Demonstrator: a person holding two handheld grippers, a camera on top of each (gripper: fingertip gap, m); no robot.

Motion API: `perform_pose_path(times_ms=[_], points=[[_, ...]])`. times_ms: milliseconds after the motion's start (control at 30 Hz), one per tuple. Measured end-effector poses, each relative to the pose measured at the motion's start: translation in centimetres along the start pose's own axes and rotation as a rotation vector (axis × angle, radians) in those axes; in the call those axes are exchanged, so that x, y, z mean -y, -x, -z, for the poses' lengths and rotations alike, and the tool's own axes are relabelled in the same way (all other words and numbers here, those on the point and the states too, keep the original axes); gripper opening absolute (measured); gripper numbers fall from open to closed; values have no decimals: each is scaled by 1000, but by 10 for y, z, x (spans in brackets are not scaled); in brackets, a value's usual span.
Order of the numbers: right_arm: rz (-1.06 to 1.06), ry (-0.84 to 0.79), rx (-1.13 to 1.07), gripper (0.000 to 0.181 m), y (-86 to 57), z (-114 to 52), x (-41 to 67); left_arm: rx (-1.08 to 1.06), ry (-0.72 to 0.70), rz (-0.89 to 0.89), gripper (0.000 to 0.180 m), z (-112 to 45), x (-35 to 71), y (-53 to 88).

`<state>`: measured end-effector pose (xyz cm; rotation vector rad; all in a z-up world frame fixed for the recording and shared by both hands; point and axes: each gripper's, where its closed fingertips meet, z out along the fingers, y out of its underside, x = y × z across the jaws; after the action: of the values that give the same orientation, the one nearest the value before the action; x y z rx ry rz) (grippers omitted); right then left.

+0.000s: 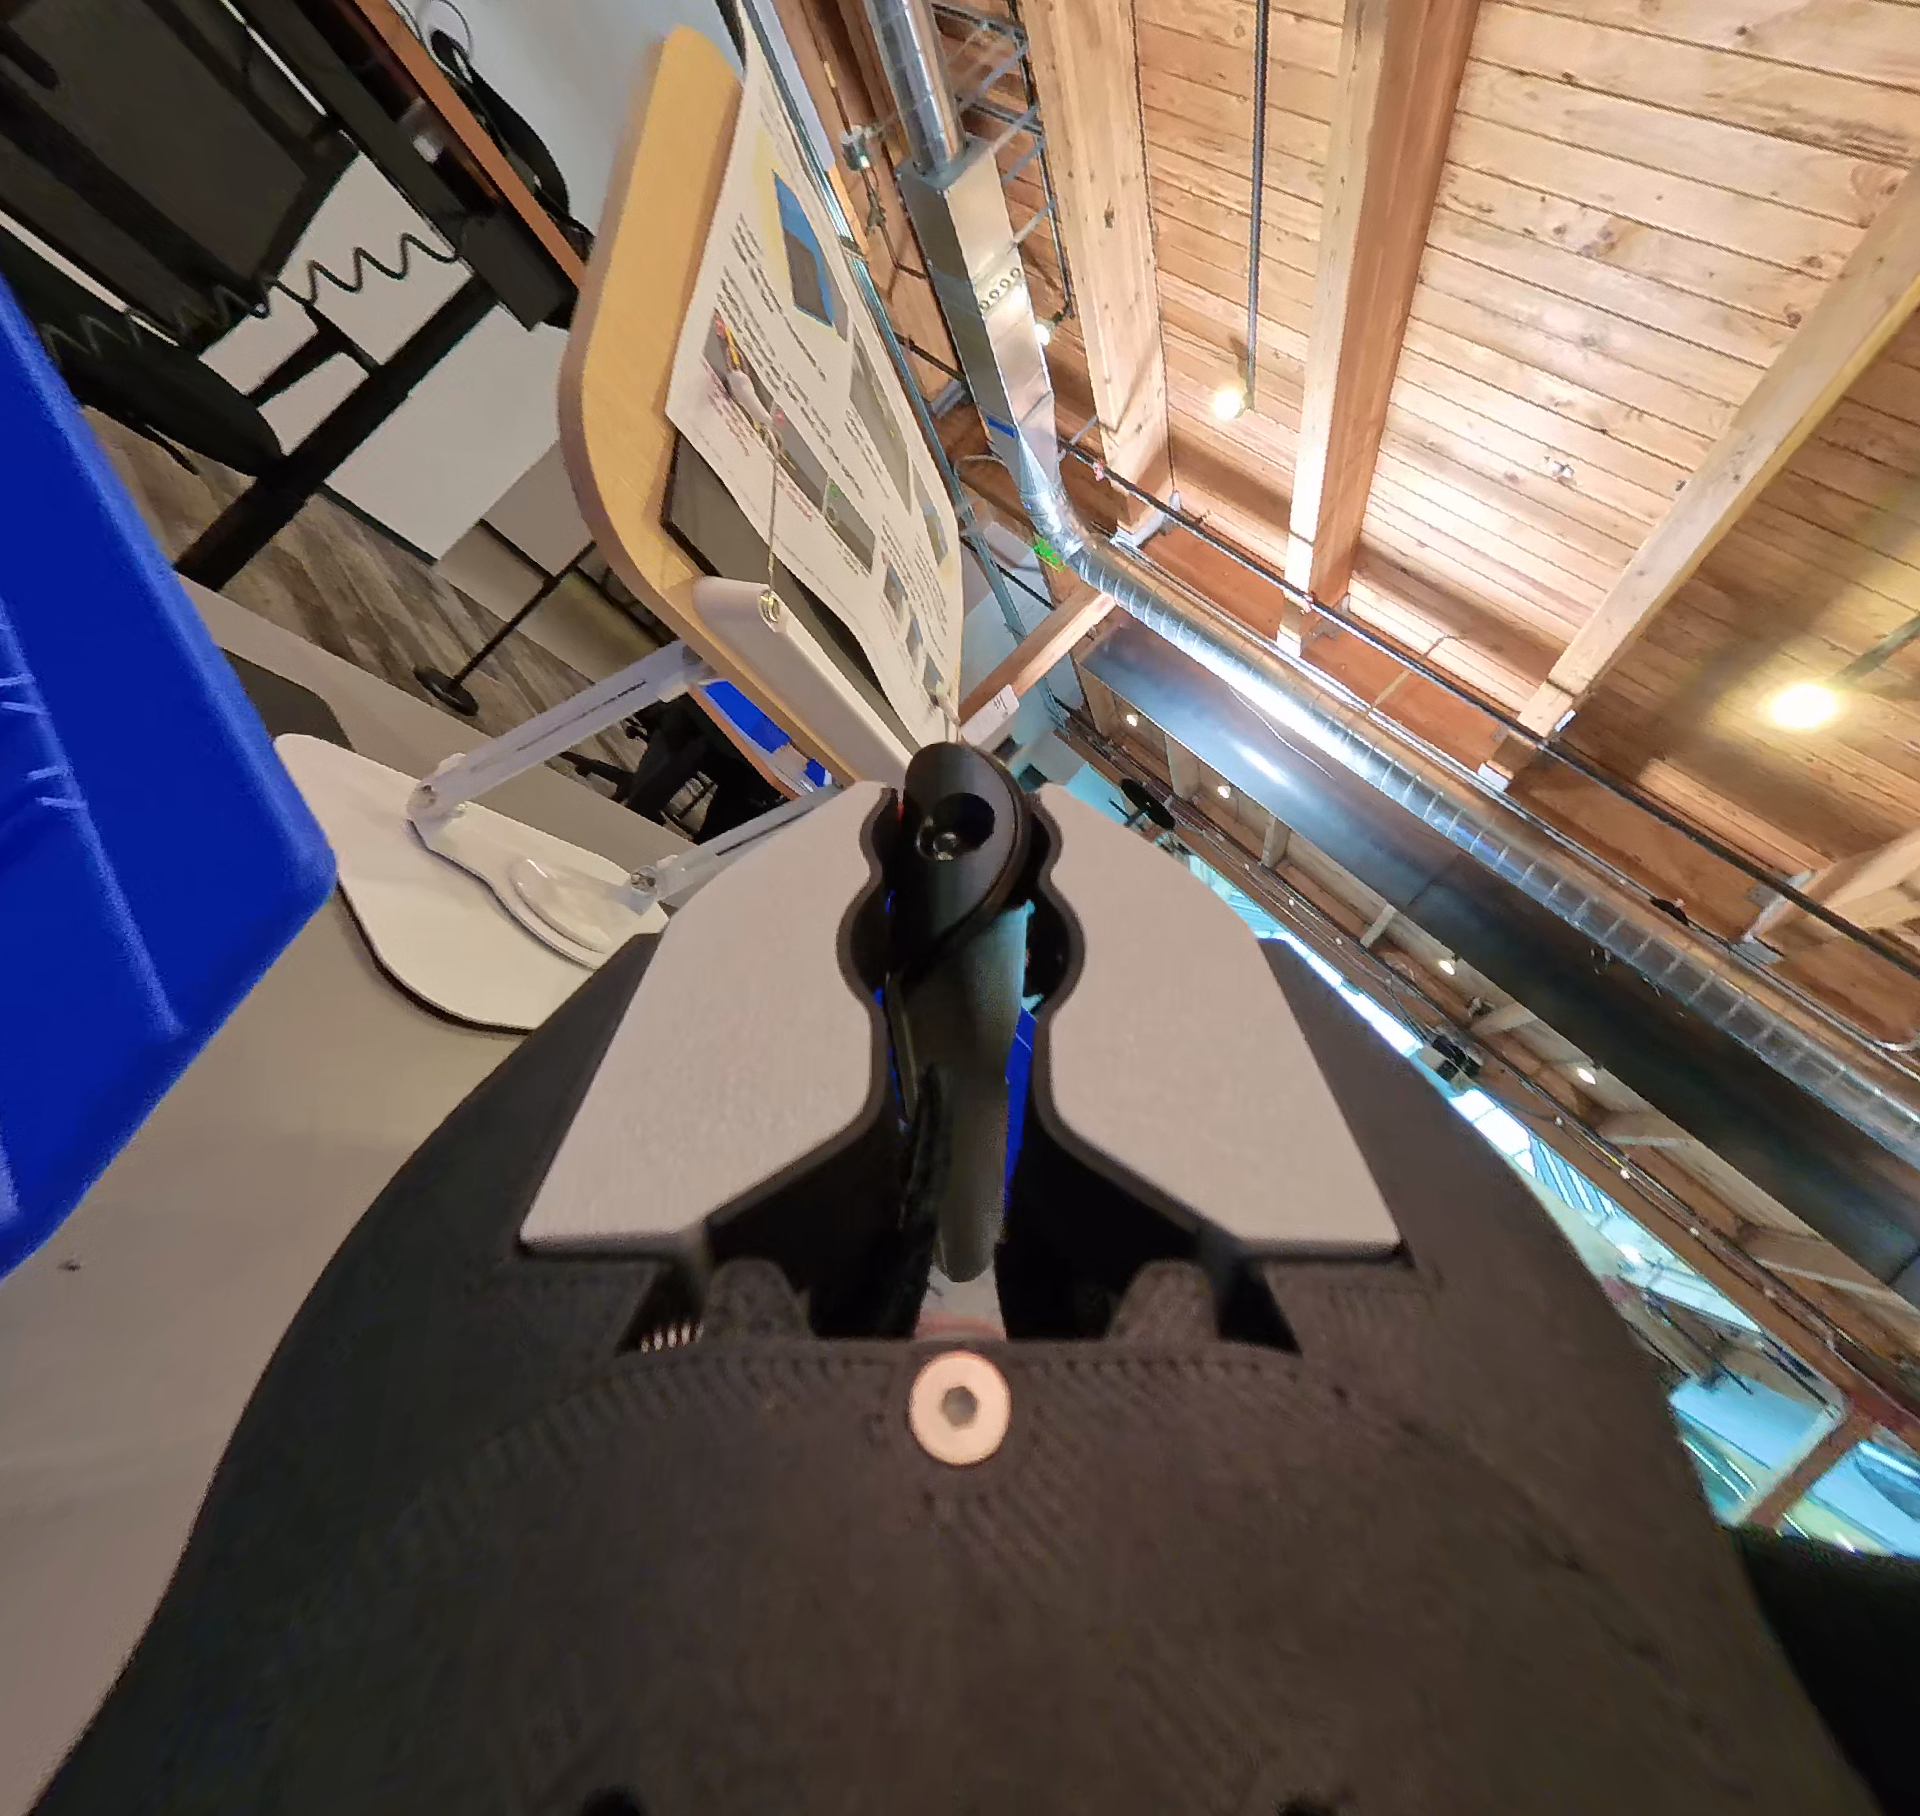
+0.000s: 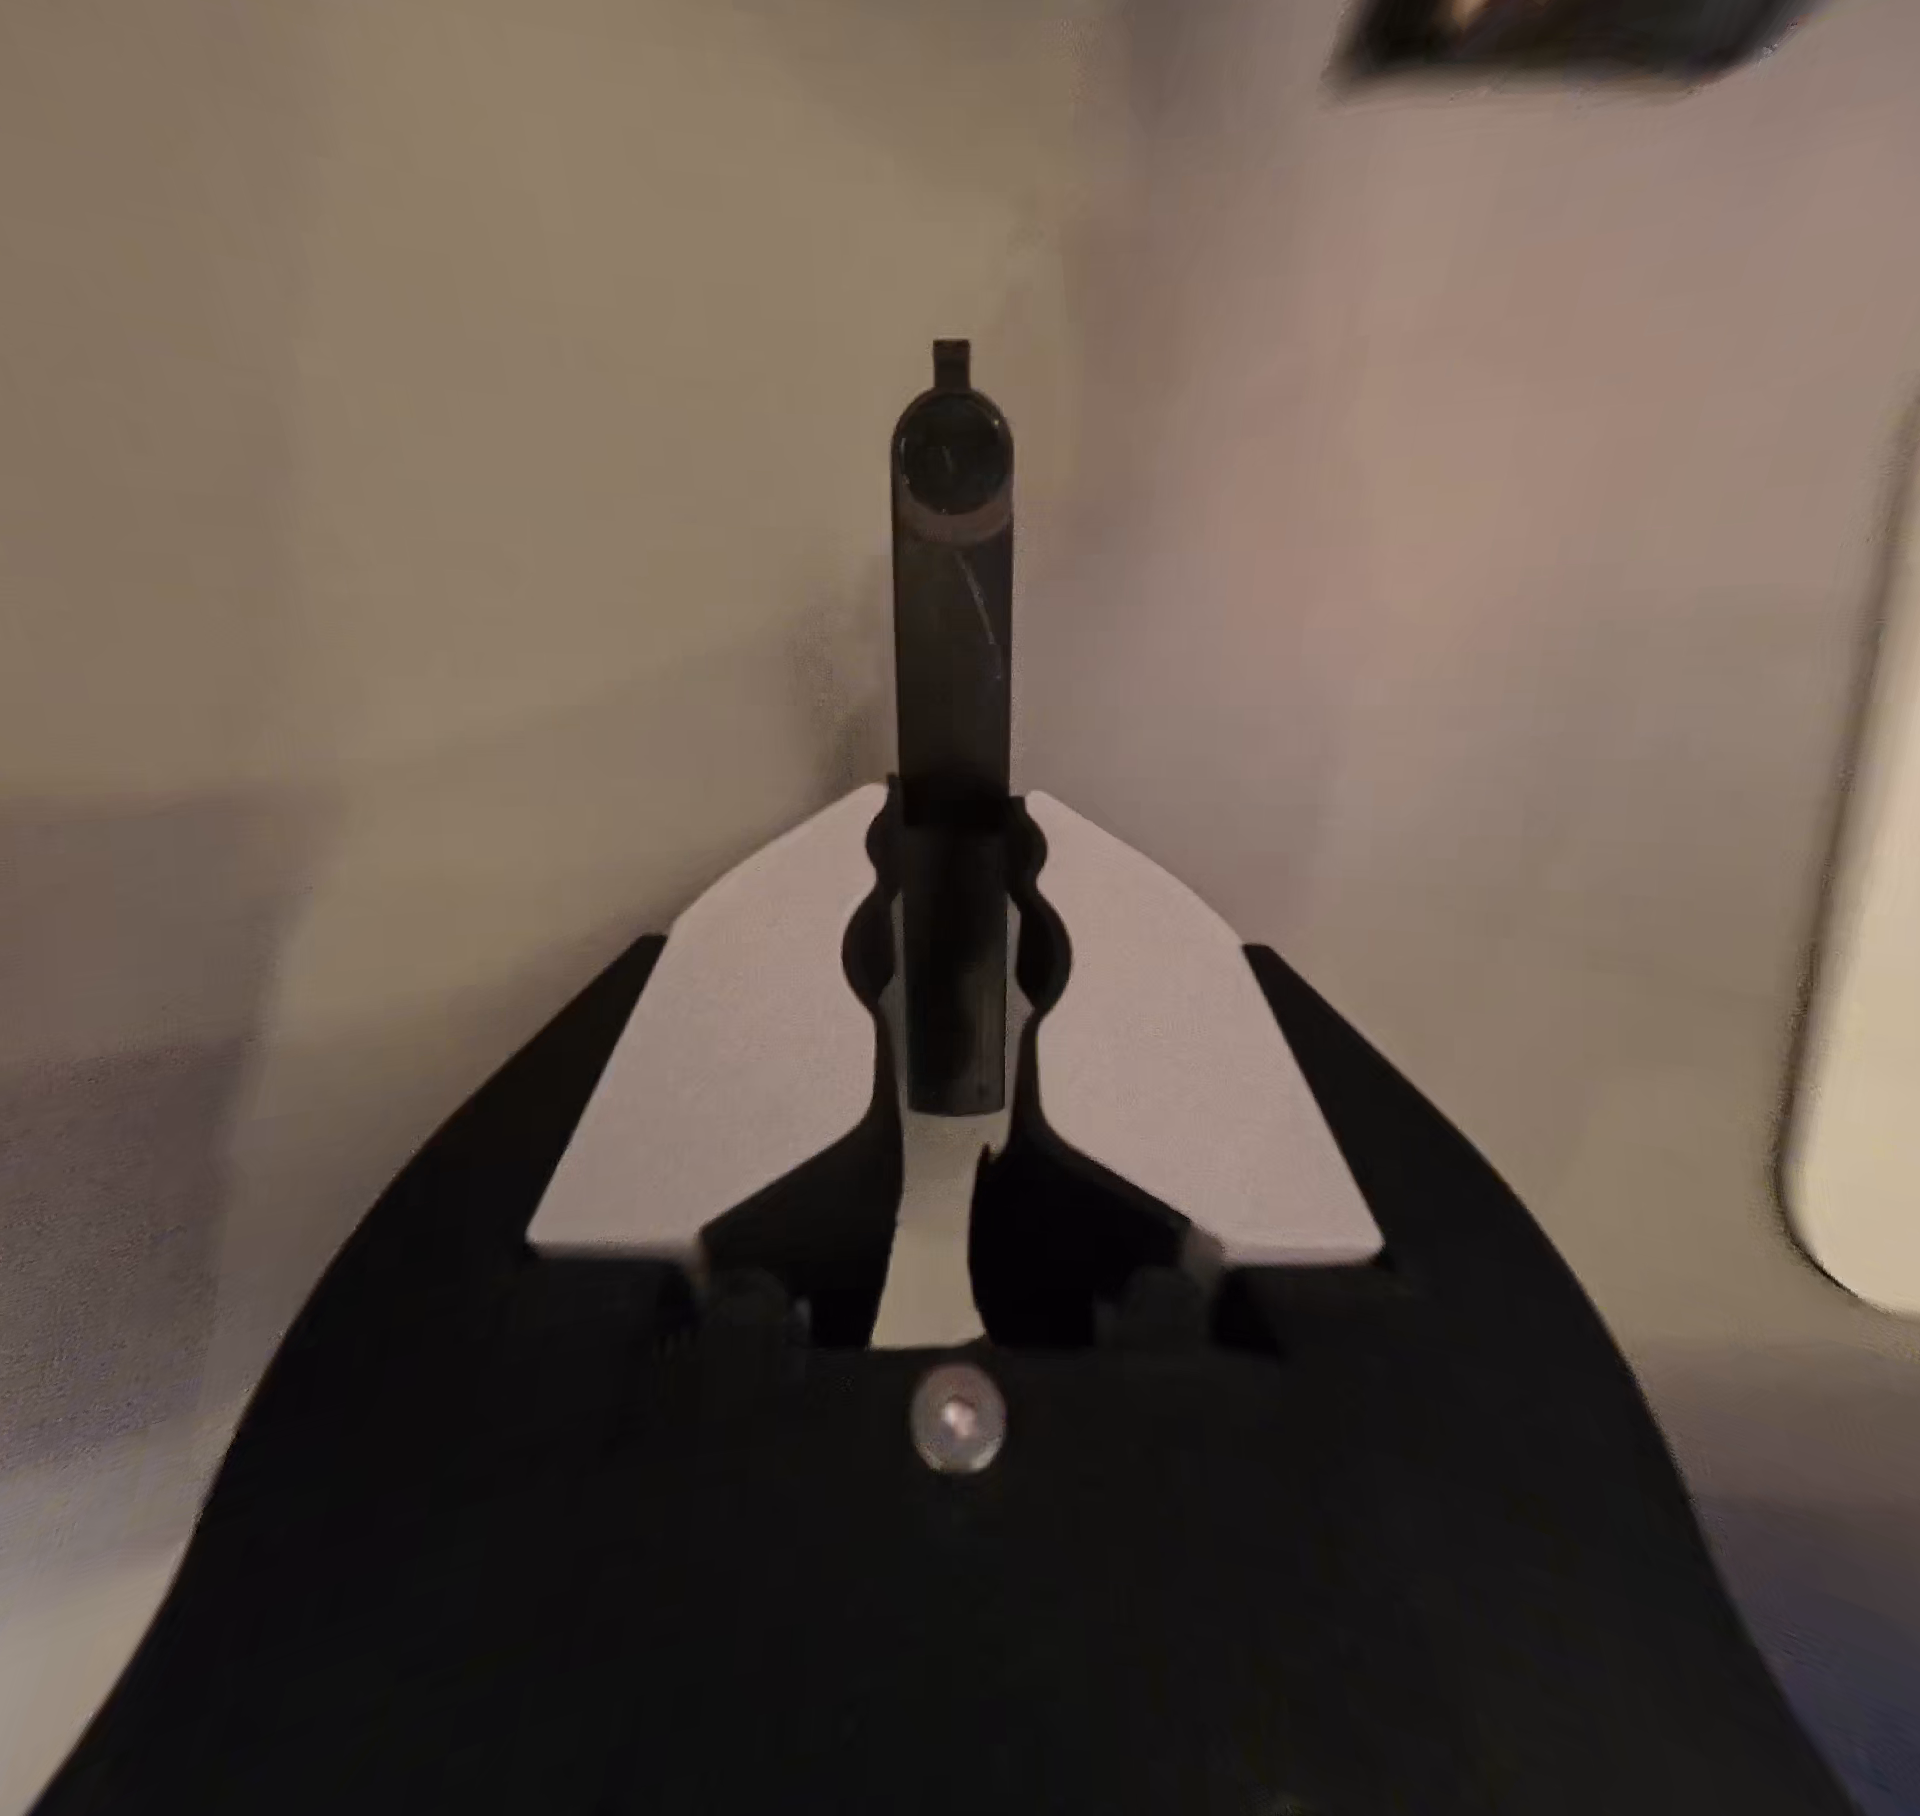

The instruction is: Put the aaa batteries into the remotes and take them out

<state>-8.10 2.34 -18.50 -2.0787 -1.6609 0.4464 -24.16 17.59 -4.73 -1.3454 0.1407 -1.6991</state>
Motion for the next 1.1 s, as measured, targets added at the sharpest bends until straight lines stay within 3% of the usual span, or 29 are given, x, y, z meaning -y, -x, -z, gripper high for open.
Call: perform_pose_path(times_ms=[67,167,233,433,800,1100], points=[[-76,-189,-146,18,-14,25,40,22,-27,-8,22,2,4,1],[-123,-326,-318,18,-28,46,86,53,-54,-6,22,2,4,3],[-89,-274,-444,18,-39,43,101,73,-61,-1,22,1,1,4],[-41,-112,-496,18,-61,20,123,124,-91,97,22,-3,-11,15],[-109,161,-413,18,-84,14,110,213,-154,235,22,-9,-32,33],[-87,193,-422,18,-85,11,112,203,-192,277,23,-4,-25,36]])
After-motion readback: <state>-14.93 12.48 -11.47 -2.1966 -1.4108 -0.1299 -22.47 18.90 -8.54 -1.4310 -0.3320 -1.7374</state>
